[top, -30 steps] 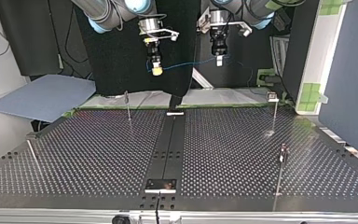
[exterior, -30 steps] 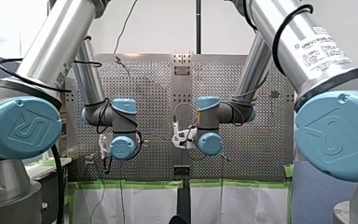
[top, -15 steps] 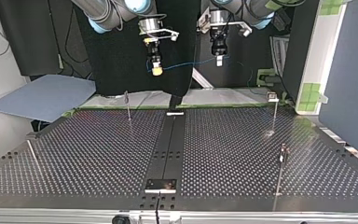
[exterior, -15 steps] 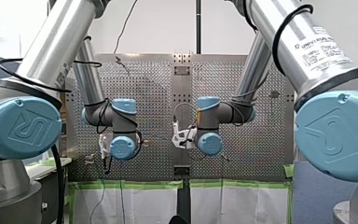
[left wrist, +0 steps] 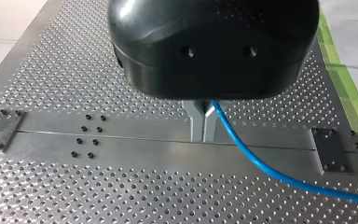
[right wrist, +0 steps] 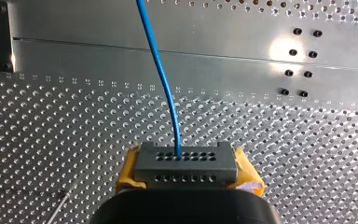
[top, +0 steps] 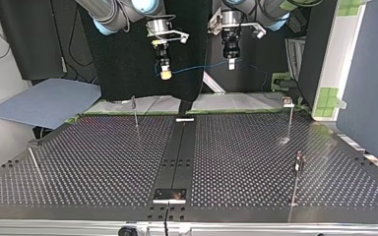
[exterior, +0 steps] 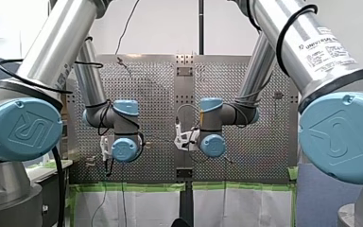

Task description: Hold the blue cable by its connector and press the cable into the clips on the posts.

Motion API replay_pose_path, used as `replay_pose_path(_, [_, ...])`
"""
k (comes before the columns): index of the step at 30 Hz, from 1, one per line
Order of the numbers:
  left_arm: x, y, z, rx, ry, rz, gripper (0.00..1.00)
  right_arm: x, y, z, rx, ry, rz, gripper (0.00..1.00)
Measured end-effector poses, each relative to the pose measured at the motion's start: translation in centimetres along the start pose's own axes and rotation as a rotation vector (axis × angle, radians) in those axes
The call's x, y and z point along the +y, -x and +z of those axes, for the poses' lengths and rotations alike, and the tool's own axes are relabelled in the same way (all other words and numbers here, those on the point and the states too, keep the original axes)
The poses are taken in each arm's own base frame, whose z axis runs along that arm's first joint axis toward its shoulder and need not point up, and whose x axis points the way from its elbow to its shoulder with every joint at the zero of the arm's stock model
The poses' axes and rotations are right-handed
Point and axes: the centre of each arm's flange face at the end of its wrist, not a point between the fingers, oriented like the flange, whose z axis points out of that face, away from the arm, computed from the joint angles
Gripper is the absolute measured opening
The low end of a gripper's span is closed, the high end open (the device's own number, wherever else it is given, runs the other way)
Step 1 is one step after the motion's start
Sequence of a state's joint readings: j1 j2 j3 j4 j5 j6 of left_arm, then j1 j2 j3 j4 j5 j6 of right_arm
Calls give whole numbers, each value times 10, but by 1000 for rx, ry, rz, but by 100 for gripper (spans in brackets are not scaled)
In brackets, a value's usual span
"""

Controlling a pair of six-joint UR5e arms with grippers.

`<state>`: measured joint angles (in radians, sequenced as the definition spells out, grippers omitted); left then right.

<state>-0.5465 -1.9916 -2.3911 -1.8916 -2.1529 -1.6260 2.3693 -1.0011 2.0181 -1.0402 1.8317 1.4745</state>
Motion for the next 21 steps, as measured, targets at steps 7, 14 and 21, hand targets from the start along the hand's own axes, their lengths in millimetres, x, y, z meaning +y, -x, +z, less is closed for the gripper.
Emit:
replay_pose_path(7, [3,-4,1,9,2,7,0,-4,4,-2,-11,-7,-7,0])
replay_pose_path(14, [7,-23,-2,51,6,36,0,-15,30,-14,-77,-35,-29,0])
replay_pose_path(21, [9,-29,-3,64,7,44,0,-17,59,-22,-131,-42,-45,0])
